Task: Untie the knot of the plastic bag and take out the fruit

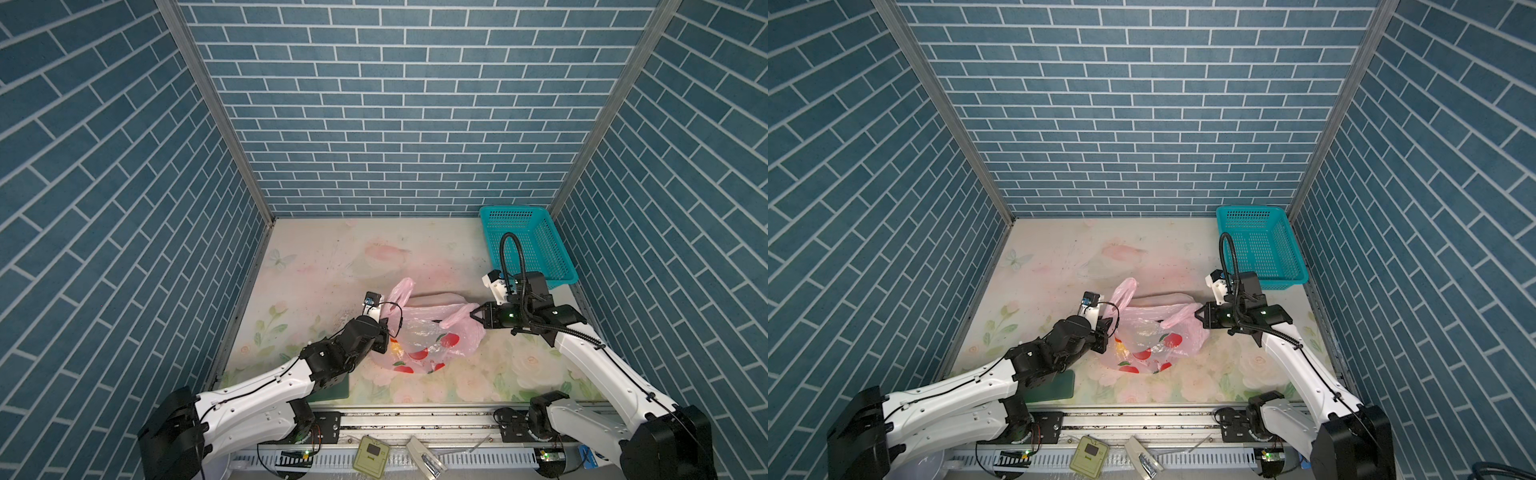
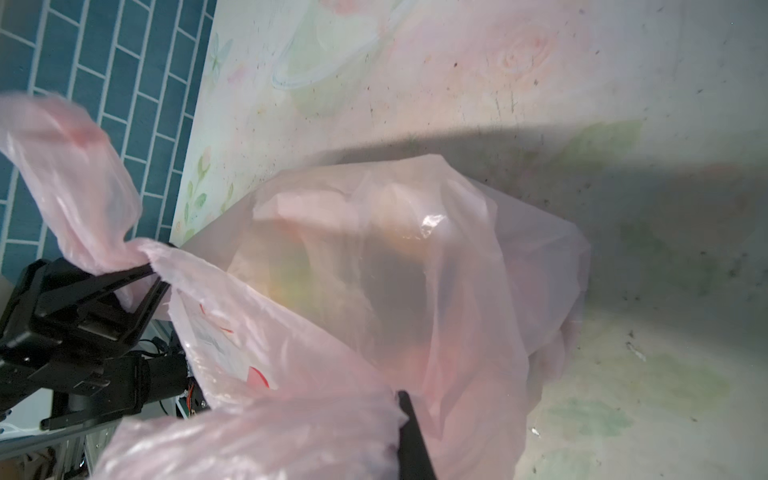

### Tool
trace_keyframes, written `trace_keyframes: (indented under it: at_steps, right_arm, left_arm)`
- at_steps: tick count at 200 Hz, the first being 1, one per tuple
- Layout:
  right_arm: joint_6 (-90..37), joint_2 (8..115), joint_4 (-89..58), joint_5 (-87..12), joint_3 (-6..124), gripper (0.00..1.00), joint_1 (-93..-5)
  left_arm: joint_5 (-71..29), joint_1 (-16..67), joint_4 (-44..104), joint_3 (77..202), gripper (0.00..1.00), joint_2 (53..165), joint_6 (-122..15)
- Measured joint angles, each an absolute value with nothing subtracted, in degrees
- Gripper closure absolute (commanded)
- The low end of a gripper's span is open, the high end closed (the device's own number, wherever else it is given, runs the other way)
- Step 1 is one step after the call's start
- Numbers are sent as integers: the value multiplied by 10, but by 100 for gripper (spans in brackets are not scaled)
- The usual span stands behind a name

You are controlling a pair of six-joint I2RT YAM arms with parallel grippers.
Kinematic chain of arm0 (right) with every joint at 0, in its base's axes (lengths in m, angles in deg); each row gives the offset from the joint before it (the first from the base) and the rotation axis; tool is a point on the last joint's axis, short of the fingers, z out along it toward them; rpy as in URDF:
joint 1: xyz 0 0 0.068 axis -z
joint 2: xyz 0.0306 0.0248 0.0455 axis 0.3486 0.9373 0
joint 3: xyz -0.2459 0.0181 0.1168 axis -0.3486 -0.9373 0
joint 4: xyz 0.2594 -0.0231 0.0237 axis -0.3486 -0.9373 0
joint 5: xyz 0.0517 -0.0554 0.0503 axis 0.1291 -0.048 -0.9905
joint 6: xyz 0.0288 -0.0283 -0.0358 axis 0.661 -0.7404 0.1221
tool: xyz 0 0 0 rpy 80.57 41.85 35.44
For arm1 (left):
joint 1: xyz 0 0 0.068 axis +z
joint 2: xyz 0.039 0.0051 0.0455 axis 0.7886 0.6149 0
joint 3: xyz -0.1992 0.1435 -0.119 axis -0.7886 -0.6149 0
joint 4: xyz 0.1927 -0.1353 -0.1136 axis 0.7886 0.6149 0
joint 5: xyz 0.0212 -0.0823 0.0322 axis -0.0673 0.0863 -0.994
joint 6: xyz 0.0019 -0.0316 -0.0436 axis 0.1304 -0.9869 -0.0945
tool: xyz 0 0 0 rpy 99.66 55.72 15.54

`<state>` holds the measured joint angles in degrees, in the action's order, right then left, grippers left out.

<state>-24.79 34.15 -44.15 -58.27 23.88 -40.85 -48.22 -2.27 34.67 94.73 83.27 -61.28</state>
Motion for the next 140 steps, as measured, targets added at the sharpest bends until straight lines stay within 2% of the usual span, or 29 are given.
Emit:
trace_keyframes:
  at_steps: [5,15,45,66,101,140]
  right_arm:
    - [-248,342,-441,-580,238,100,-414]
    - [-248,341,-441,-574,238,100,-422]
    - [-245,327,-446,-563,239,100,-429]
    - [-245,319,-452,-556,240,100,-431]
    - [-245,315,-465,-546,249,100,-433]
    - [-245,309,-473,-537,259,100,-433]
  left_arm:
    - [-483,-23,349,948,43,835,-620]
    - [-488,-25,362,954,36,836,-616]
    - [-520,-34,411,1009,18,833,-606]
    - [-553,-44,444,1073,10,837,-590]
    - [-605,-58,467,1178,7,892,-555]
    - [-627,-62,486,1235,9,982,-532]
